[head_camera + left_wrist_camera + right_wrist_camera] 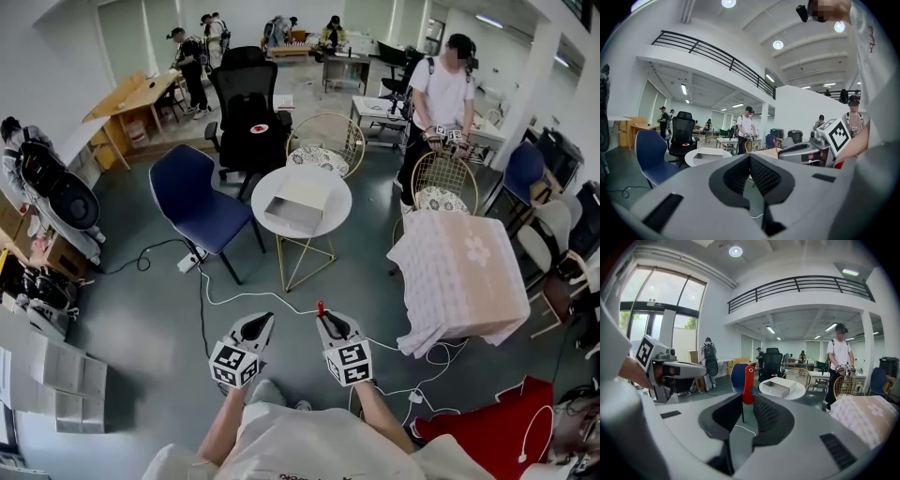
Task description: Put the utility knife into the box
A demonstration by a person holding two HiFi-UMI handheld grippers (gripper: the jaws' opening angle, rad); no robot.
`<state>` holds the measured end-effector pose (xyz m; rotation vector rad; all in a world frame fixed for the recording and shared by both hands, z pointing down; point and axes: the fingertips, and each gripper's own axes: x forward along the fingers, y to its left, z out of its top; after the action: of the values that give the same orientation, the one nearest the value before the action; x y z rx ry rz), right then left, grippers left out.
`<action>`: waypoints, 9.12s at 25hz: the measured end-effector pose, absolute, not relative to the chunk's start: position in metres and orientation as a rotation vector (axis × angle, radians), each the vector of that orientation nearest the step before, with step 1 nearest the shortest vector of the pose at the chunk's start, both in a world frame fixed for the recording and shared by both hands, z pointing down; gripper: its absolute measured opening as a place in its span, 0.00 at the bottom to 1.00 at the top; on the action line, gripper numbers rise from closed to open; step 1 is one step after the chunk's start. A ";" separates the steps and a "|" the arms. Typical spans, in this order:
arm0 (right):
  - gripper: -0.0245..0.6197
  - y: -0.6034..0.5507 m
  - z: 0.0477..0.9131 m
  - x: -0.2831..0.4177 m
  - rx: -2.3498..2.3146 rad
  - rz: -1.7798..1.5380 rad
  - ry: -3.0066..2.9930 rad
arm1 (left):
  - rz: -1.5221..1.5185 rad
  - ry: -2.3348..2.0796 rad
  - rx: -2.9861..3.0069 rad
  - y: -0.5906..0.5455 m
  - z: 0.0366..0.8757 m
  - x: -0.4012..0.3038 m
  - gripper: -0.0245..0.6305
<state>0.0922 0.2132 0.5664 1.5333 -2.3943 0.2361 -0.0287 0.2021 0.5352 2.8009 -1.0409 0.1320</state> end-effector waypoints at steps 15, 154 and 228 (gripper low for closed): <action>0.16 0.142 0.572 0.099 1.538 0.222 -2.395 | 0.140 -1.015 2.802 0.135 0.551 -0.019 0.05; 0.16 -0.302 0.829 0.092 0.541 0.434 -1.801 | 0.260 -1.042 2.366 -0.265 0.668 -0.039 0.05; 0.06 -0.214 0.630 0.107 1.691 0.685 -2.250 | 0.269 -0.725 2.730 -0.198 0.603 -0.009 0.05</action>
<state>0.1072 -0.2137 0.6300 1.6909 -2.2496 0.6846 -0.0091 -0.1983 0.6027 2.7295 -0.7255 0.2694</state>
